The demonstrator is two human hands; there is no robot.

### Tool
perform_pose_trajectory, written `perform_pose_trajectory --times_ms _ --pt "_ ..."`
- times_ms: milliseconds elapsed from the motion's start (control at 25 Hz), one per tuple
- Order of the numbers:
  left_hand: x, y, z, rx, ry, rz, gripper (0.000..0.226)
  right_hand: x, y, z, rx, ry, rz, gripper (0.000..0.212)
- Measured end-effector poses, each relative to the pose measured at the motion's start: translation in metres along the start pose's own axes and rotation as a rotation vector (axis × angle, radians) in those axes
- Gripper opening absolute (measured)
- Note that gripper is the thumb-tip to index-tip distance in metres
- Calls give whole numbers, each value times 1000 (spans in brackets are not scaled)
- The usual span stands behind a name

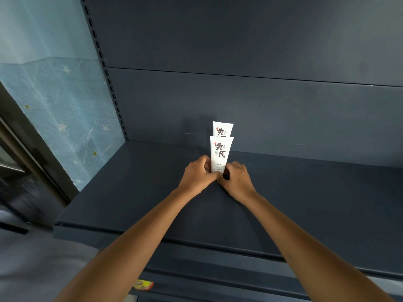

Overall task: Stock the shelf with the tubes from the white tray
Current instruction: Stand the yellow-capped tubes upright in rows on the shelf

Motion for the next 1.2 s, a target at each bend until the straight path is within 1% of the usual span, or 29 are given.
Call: perform_pose_trajectory --times_ms 720,840,1000,1120,1200 --pt "2 2 9 -53 35 -39 32 -3 -6 11 10 52 23 22" --pt "0 1 16 -80 79 -13 38 -7 -5 21 20 40 54 30" --pt "3 5 50 -100 212 20 42 -31 14 64 18 45 99 50" --pt "25 25 82 -62 231 23 41 -64 45 119 36 117 164 50" --pt "48 52 104 26 208 47 40 -89 66 161 62 198 206 49"
Point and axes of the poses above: each hand's wrist, its own z-axis away from the middle knuckle, its own x-axis out of the palm, y = z × x, the point moved 6 cm from there along -z, towards the middle knuckle, and after that the axes turned 7 degrees about -y, right-handed, at the moved point
